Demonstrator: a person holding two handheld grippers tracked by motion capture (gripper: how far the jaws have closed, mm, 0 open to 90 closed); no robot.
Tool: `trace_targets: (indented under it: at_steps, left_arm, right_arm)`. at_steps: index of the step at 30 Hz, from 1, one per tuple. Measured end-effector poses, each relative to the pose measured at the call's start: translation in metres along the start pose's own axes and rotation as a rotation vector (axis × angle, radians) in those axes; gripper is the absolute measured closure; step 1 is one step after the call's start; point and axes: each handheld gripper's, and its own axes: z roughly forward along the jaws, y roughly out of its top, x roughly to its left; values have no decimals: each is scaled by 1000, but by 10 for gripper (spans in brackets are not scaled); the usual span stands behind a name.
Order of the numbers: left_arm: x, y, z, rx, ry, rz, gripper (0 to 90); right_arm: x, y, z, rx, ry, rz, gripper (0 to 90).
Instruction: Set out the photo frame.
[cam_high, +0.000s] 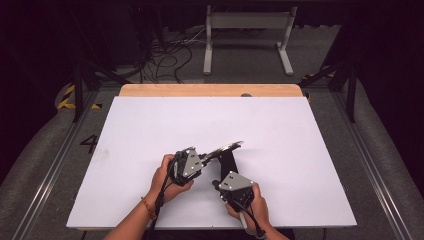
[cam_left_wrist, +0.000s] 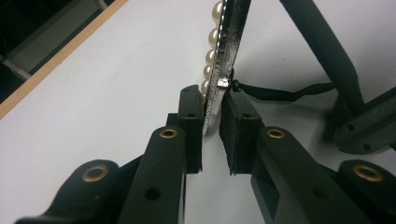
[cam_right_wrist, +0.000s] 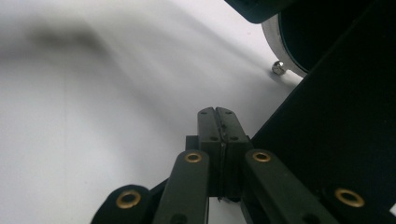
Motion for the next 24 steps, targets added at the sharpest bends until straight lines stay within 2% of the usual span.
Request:
trace_targets:
  at_steps: [5,9,13,16,19,24]
  left_arm:
    - [-2,1,1,-13,-10,-1,788]
    - [-5,3,3,-22,-13,8,735]
    - [-7,4,7,-28,-9,-4,668]
    - [-8,5,11,-33,-17,2,579]
    - [-8,5,13,-43,-26,-11,574]
    - [-7,4,16,-30,-28,-23,572]
  right_arm:
    - [-7,-4,-3,-5,13,27,900]
    - [-11,-6,-7,3,8,21,900]
    - [-17,-9,-11,6,11,38,899]
    - [-20,-10,-13,8,4,33,892]
    - [-23,-12,-14,7,1,43,886]
    - [-28,-14,-17,8,-4,50,875]
